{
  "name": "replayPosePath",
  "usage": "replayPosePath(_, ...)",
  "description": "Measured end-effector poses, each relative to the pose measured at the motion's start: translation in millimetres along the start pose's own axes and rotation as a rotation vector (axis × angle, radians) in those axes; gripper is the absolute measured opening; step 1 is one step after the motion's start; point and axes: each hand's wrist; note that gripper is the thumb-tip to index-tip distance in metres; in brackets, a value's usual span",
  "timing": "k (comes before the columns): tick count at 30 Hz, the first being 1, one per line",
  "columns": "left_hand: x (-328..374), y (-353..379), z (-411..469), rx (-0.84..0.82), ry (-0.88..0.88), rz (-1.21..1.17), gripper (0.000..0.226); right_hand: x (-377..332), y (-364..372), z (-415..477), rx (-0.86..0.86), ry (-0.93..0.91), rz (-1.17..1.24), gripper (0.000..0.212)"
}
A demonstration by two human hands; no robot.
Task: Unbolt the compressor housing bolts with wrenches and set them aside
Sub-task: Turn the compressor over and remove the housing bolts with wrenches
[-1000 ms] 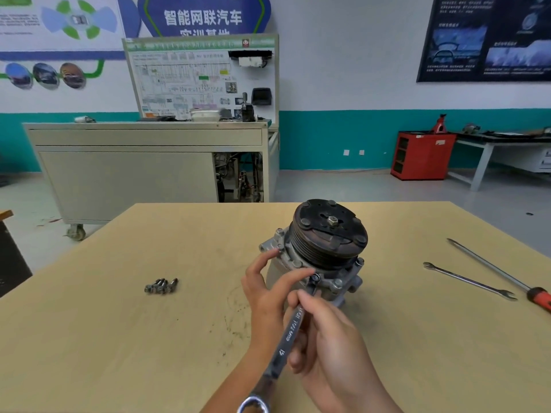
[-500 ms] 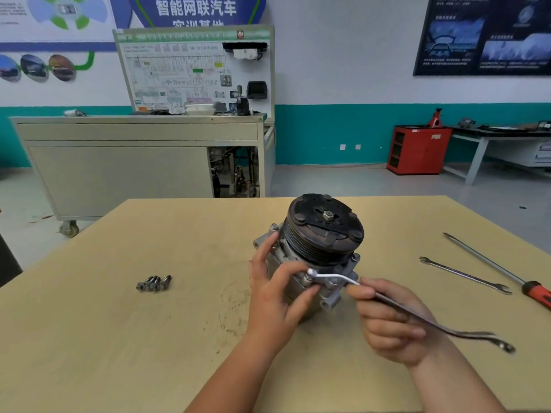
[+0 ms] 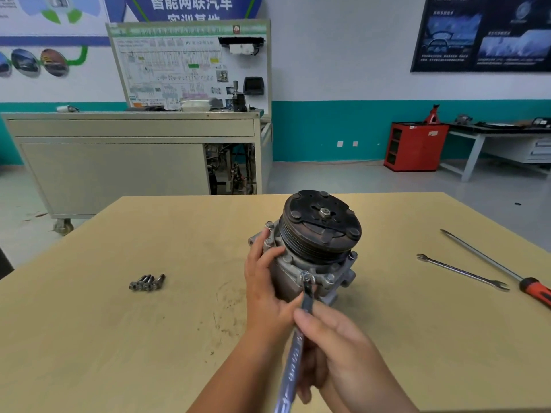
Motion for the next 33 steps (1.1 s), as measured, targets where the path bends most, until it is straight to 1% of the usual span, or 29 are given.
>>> replayPosePath(1, -1.0, 0.5, 1.1, 0.001, 0.023, -0.013, 0.058, -1.0, 1.5, 3.2, 0.008, -0.005, 0.004, 0.017)
replayPosePath(3, -3.8, -0.1, 2.2, -0.007, 0.077, -0.005, 0.053, -2.5, 3.4, 5.5, 0.024, -0.006, -0.006, 0.026)
replayPosePath(5, -4.4, -0.3, 1.7, -0.009, 0.095, 0.018, 0.048, -4.8, 6.1, 6.9, 0.035, 0.008, 0.021, 0.03)
replayPosePath(6, -2.8, -0.1, -0.3, 0.005, 0.089, 0.037, 0.05, -5.8, 5.7, 7.3, 0.039, 0.014, 0.035, 0.03)
replayPosePath(7, -0.8, 0.7, -2.6, 0.027, 0.065, 0.052, 0.056, -8.0, 6.2, 6.4, 0.051, 0.017, 0.047, 0.03)
replayPosePath(8, 0.2, 1.0, -5.5, 0.047, 0.013, 0.051, 0.067, -10.0, 4.7, 5.6, 0.05, 0.02, 0.048, 0.028)
replayPosePath(10, -2.0, 0.4, -11.0, 0.023, -0.133, 0.016, 0.091, -16.8, -1.1, 4.0, 0.015, 0.051, -0.011, 0.026)
replayPosePath(12, -9.3, -1.5, -16.1, -0.063, -0.278, -0.065, 0.109, -28.7, -11.8, 1.0, -0.037, 0.109, -0.139, 0.03)
replayPosePath(14, -15.2, -4.2, -17.9, -0.12, -0.333, -0.133, 0.12, -46.4, -29.7, 0.1, -0.085, 0.194, -0.294, 0.034)
replayPosePath(16, -17.8, -6.2, -18.4, -0.145, -0.325, -0.117, 0.121, -71.3, -46.2, 1.5, -0.118, 0.297, -0.496, 0.036)
replayPosePath(18, -18.7, -7.8, -18.9, -0.163, -0.321, -0.106, 0.119, -93.1, -56.8, 5.6, -0.132, 0.362, -0.777, 0.036)
replayPosePath(21, -20.0, -10.4, -19.7, -0.195, -0.3, -0.082, 0.115, -101.1, -64.1, 14.8, -0.097, 0.347, -1.157, 0.031)
replayPosePath(23, -19.5, -12.0, -19.1, -0.191, -0.299, -0.088, 0.112, -100.8, -64.4, 16.0, -0.085, 0.311, -1.257, 0.023)
replayPosePath(24, -19.3, -12.7, -18.6, -0.184, -0.307, -0.095, 0.11, -100.3, -63.3, 13.9, -0.105, 0.325, -1.217, 0.022)
replayPosePath(27, -20.8, -13.8, -18.7, -0.167, -0.314, -0.097, 0.104, -95.4, -60.6, 1.3, -0.147, 0.393, -0.962, 0.018)
replayPosePath(30, -20.2, -12.6, -21.1, -0.145, -0.293, -0.058, 0.102, -84.7, -55.6, -9.9, -0.076, 0.379, -0.698, 0.024)
replayPosePath(33, -14.1, -6.2, -23.8, -0.085, -0.208, 0.088, 0.1, -77.8, -46.6, -12.4, -0.002, 0.321, -0.492, 0.027)
Point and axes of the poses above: each hand's wrist, its own z-axis towards the middle knuckle, its own y-axis out of the palm, x = y × z, and after that the axes turned 9 degrees about y, right-handed
